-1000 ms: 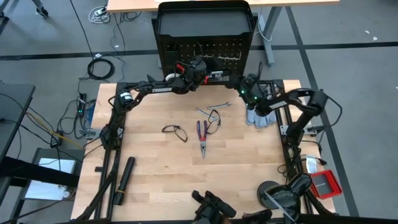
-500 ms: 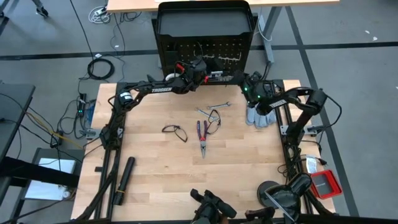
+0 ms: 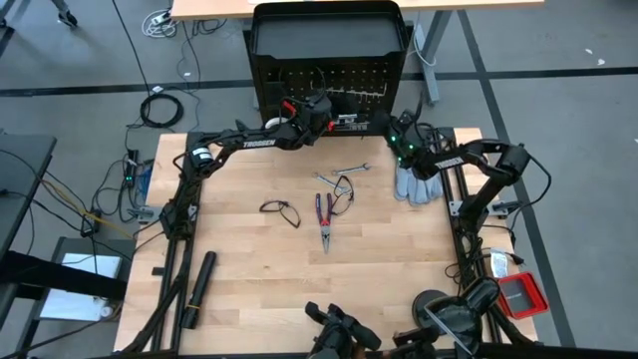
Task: Hang tools onto peg board
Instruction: Assemble the black pegboard
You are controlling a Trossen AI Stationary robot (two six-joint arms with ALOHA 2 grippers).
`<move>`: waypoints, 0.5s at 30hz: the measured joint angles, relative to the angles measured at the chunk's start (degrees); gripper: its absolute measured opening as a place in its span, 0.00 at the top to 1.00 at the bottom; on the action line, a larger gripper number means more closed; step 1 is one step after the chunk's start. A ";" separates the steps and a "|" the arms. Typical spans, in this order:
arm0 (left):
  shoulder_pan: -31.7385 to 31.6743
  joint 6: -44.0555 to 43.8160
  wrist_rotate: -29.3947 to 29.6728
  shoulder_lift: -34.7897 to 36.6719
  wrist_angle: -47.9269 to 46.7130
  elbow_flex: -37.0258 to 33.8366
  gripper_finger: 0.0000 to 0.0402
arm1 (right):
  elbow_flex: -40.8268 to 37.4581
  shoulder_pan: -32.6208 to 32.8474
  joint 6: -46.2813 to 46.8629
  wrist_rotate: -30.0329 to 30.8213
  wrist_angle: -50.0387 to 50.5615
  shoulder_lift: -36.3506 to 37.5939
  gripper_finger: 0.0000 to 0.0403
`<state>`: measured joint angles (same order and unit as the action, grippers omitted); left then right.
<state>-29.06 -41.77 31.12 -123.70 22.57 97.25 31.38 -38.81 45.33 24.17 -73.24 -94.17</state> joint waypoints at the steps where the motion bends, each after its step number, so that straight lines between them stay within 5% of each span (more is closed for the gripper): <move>1: 0.00 0.72 -0.17 0.00 0.01 0.01 0.82 | 0.33 -0.37 -0.10 0.01 0.11 0.00 0.72; 15: 0.00 3.09 -0.97 0.00 0.26 0.11 0.81 | 3.12 -3.15 -3.59 -1.12 3.44 0.00 0.77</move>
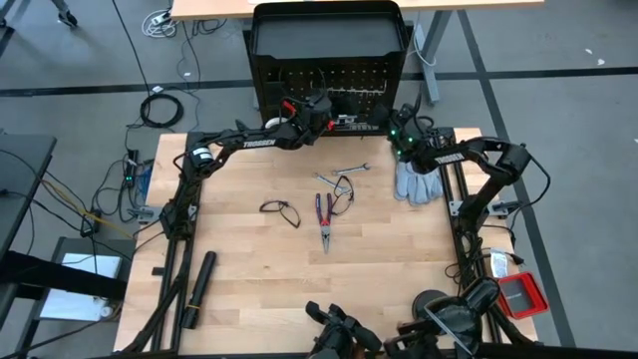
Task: Hang tools onto peg board
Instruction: Assemble the black pegboard
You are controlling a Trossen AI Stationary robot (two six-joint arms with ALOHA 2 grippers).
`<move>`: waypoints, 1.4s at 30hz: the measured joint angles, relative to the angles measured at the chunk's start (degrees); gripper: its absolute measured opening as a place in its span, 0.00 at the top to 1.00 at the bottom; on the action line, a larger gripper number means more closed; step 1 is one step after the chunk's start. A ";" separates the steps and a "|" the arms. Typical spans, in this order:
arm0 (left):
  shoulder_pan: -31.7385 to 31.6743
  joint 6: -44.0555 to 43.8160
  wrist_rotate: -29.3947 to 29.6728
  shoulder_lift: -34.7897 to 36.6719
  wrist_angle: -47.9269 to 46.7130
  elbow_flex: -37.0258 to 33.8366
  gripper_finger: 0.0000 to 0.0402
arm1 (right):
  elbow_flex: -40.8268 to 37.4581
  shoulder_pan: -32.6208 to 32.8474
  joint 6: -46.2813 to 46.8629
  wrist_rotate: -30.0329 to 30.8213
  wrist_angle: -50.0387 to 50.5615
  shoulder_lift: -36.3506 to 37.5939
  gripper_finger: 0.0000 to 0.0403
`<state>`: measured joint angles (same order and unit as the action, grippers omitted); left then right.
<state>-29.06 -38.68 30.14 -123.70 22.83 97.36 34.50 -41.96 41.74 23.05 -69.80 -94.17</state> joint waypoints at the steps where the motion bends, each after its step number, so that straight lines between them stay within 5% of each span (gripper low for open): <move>1: 0.00 0.03 -0.15 0.00 -0.02 0.00 0.81 | 0.00 -0.18 -0.25 0.00 -0.02 0.00 0.78; 23: -0.24 4.19 -3.14 0.00 0.06 0.02 0.81 | 3.59 -2.72 -10.73 2.27 6.78 0.14 0.90; 42: -0.01 4.17 -2.36 0.55 -4.81 0.13 0.81 | 3.76 -2.14 -8.08 3.69 12.36 0.02 0.91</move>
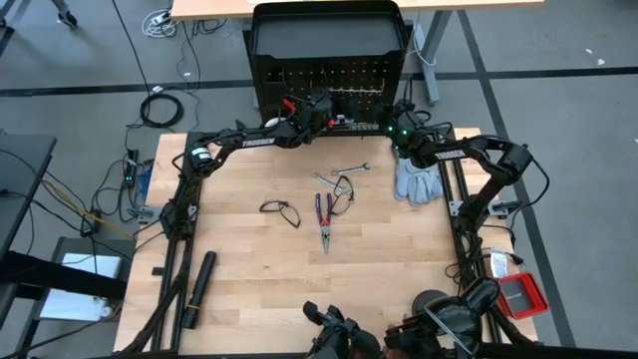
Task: Hang tools onto peg board
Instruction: Assemble the black pegboard
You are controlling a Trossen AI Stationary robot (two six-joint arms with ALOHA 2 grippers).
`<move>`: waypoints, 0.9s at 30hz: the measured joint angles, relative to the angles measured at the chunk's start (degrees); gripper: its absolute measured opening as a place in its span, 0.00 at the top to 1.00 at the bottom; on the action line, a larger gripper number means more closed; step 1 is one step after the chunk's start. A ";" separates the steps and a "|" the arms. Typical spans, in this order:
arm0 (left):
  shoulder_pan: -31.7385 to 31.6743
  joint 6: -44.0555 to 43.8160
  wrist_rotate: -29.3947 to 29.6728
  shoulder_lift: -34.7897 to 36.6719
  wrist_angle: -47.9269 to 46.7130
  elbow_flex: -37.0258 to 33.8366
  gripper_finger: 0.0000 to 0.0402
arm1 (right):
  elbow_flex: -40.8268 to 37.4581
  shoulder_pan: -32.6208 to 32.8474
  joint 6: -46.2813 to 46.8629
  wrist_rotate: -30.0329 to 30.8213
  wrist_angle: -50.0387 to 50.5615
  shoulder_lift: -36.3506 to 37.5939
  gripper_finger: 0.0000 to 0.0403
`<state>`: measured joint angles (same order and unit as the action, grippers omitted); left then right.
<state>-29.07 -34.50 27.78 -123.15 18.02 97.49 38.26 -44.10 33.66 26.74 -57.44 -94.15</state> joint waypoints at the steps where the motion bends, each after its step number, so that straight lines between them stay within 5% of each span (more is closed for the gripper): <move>1: -0.01 -0.01 0.01 0.01 -0.07 0.00 0.81 | 0.00 0.00 -0.52 0.11 -0.02 0.00 0.91; 27: 0.03 1.31 1.90 0.85 -3.04 1.39 0.81 | 1.11 0.60 -1.80 2.90 -3.21 -0.59 0.91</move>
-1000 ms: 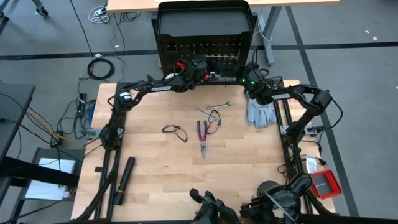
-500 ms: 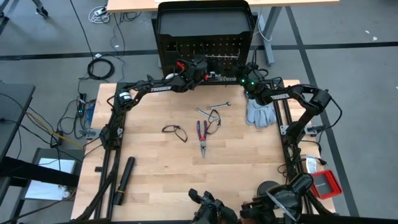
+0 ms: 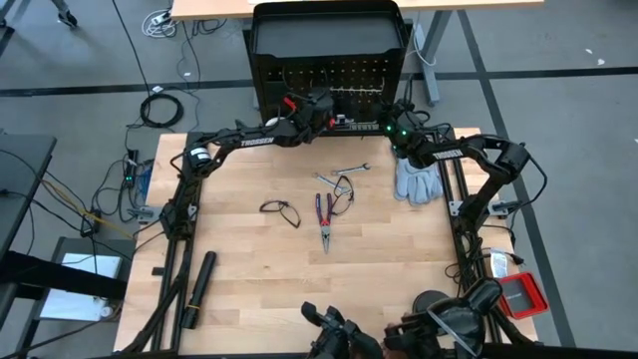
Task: Hang tools onto peg board
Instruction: Assemble the black pegboard
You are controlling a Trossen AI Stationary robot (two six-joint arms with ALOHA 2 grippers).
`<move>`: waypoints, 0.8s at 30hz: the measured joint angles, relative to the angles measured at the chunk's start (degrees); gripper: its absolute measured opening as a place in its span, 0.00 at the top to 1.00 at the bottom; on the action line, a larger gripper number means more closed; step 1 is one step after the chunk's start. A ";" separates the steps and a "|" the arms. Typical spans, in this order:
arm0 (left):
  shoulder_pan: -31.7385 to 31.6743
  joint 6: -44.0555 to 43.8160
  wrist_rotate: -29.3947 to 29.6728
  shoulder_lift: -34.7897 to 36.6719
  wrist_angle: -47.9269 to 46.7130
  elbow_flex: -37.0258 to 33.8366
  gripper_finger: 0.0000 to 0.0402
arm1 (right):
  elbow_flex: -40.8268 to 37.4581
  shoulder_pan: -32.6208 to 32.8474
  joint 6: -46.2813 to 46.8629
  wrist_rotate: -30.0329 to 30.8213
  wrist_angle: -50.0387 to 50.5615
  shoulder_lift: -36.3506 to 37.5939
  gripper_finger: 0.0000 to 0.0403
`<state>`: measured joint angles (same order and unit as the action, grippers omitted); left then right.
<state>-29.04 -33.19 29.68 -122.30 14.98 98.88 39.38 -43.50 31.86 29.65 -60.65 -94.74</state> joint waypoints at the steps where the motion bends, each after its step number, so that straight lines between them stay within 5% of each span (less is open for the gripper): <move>1: 0.08 -0.02 0.16 0.00 -0.48 0.30 0.81 | 0.00 0.18 0.09 0.11 -0.18 0.00 0.91; 24: 3.94 3.05 0.11 3.93 -2.77 1.01 0.81 | -0.24 1.35 -0.64 0.99 -2.75 0.22 0.91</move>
<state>-25.09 -30.14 29.78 -118.37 12.21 99.89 39.13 -42.15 31.22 30.64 -63.40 -94.52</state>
